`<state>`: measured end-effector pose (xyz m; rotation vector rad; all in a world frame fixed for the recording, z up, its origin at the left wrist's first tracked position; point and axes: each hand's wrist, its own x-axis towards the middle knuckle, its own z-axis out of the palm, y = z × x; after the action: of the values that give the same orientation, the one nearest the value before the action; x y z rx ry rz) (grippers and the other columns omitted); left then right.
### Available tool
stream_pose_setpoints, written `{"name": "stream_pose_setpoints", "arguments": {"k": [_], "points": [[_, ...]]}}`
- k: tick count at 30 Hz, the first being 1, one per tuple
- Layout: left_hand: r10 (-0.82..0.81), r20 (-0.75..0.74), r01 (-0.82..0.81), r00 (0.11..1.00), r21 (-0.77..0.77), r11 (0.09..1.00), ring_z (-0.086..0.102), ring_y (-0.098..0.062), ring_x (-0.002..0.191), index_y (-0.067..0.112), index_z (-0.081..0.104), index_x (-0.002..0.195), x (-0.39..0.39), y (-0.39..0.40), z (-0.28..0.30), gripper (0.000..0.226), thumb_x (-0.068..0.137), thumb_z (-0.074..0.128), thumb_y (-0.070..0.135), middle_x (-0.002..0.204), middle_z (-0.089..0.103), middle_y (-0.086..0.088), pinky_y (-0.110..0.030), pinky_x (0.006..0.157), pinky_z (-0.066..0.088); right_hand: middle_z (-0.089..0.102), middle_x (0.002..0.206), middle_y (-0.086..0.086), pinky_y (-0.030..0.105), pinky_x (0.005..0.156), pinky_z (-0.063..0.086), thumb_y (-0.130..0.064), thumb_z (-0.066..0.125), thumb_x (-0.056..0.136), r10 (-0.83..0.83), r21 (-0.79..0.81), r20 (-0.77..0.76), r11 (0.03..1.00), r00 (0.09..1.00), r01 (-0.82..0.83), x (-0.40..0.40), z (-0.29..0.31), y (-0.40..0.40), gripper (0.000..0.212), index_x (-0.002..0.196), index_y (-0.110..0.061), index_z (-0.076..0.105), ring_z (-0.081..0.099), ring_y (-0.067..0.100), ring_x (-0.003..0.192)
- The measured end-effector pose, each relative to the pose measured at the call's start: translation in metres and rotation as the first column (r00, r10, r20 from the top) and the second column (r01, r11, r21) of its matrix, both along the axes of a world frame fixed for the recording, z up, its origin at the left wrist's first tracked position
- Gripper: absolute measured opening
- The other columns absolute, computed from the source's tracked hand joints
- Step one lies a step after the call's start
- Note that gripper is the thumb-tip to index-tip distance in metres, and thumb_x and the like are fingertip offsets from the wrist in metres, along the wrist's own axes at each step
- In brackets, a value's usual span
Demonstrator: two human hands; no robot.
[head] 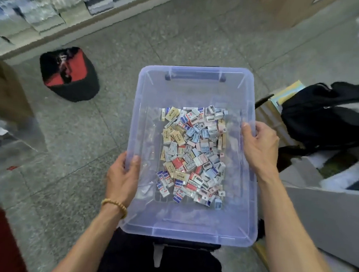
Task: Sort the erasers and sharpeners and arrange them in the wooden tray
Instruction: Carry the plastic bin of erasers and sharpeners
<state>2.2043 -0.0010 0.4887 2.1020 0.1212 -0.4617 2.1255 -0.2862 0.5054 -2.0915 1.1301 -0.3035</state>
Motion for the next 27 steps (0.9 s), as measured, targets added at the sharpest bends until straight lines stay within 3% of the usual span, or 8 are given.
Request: {"name": "stream_pose_setpoints", "arguments": {"k": [2, 6, 8, 12, 16, 20, 23, 27], "points": [[-0.023, -0.039, 0.023, 0.999, -0.012, 1.0, 0.057, -0.014, 0.073, 0.018, 0.063, 0.096, 0.029, -0.014, -0.024, 0.015, 0.098, 0.055, 0.029, 0.085, 0.066, 0.002, -0.026, 0.061, 0.045, 0.061, 0.075, 0.015, 0.042, 0.066, 0.043, -0.034, 0.051, 0.1, -0.054, -0.017, -0.02, 0.998, 0.998, 0.054, 0.017, -0.025, -0.008, 0.04, 0.081, 0.0, 0.059, 0.054, 0.031, 0.069], [-0.125, -0.078, 0.127, 0.989, 0.013, 0.992, 0.049, -0.014, 0.068, 0.018, 0.058, 0.09, 0.07, -0.035, -0.076, 0.013, 0.098, 0.055, 0.026, 0.078, 0.057, 0.002, -0.029, 0.059, 0.041, 0.036, 0.061, -0.001, 0.037, 0.058, 0.022, -0.029, 0.052, 0.101, -0.166, 0.024, -0.088, 0.985, 0.982, 0.169, 0.034, -0.078, -0.015, 0.04, 0.066, -0.013, 0.04, 0.032, 0.012, 0.055], [-0.183, -0.072, 0.187, 0.98, 0.049, 0.981, 0.05, -0.016, 0.07, 0.019, 0.055, 0.091, 0.077, -0.043, -0.101, 0.013, 0.097, 0.056, 0.031, 0.078, 0.056, 0.005, -0.032, 0.063, 0.04, 0.031, 0.06, -0.003, 0.038, 0.058, 0.024, -0.028, 0.052, 0.101, -0.219, 0.065, -0.106, 0.972, 0.97, 0.226, 0.031, -0.105, -0.018, 0.04, 0.066, -0.015, 0.035, 0.029, 0.01, 0.053], [-0.224, -0.136, 0.238, 0.965, 0.098, 0.966, 0.051, -0.02, 0.078, 0.014, 0.051, 0.101, 0.063, -0.051, -0.15, 0.015, 0.1, 0.05, 0.029, 0.082, 0.054, 0.006, -0.032, 0.069, 0.036, 0.031, 0.059, -0.006, 0.021, 0.048, 0.028, -0.025, 0.052, 0.101, -0.262, 0.093, -0.124, 0.957, 0.957, 0.274, 0.015, -0.16, -0.023, 0.044, 0.063, -0.021, 0.03, 0.028, 0.007, 0.053], [-0.247, -0.241, 0.277, 0.939, 0.098, 0.956, 0.053, -0.016, 0.074, 0.012, 0.048, 0.102, 0.031, -0.061, -0.19, 0.017, 0.101, 0.047, 0.03, 0.082, 0.054, 0.006, -0.031, 0.063, 0.039, 0.038, 0.061, -0.008, 0.016, 0.048, 0.027, -0.024, 0.05, 0.102, -0.249, 0.103, -0.173, 0.958, 0.953, 0.269, -0.007, -0.207, -0.038, 0.038, 0.066, -0.023, 0.039, 0.035, 0.005, 0.055], [-0.232, -0.352, 0.265, 0.907, 0.048, 0.963, 0.058, -0.016, 0.085, 0.014, 0.052, 0.106, -0.004, -0.066, -0.227, 0.017, 0.1, 0.05, 0.03, 0.094, 0.059, 0.001, -0.034, 0.071, 0.047, 0.044, 0.064, -0.007, 0.011, 0.051, 0.031, -0.024, 0.048, 0.102, -0.224, 0.094, -0.226, 0.964, 0.948, 0.25, -0.034, -0.245, -0.051, 0.036, 0.067, -0.024, 0.04, 0.041, 0.005, 0.058], [-0.194, -0.388, 0.227, 0.901, 0.043, 0.973, 0.057, -0.014, 0.078, 0.022, 0.05, 0.091, -0.028, -0.073, -0.239, 0.012, 0.1, 0.05, 0.029, 0.088, 0.059, 0.002, -0.029, 0.061, 0.041, 0.06, 0.075, 0.005, 0.032, 0.062, 0.043, -0.028, 0.047, 0.101, -0.2, 0.078, -0.26, 0.971, 0.945, 0.227, -0.053, -0.266, -0.058, 0.027, 0.084, -0.01, 0.058, 0.054, 0.021, 0.069], [-0.161, -0.408, 0.179, 0.899, 0.006, 0.984, 0.057, -0.007, 0.083, 0.02, 0.048, 0.106, -0.064, -0.085, -0.243, 0.005, 0.101, 0.048, 0.022, 0.095, 0.059, 0.005, -0.022, 0.064, 0.043, 0.052, 0.072, 0.0, 0.031, 0.055, 0.033, -0.026, 0.046, 0.101, -0.196, 0.067, -0.241, 0.974, 0.951, 0.217, -0.066, -0.282, -0.066, 0.026, 0.079, -0.014, 0.05, 0.047, 0.017, 0.064]]}}
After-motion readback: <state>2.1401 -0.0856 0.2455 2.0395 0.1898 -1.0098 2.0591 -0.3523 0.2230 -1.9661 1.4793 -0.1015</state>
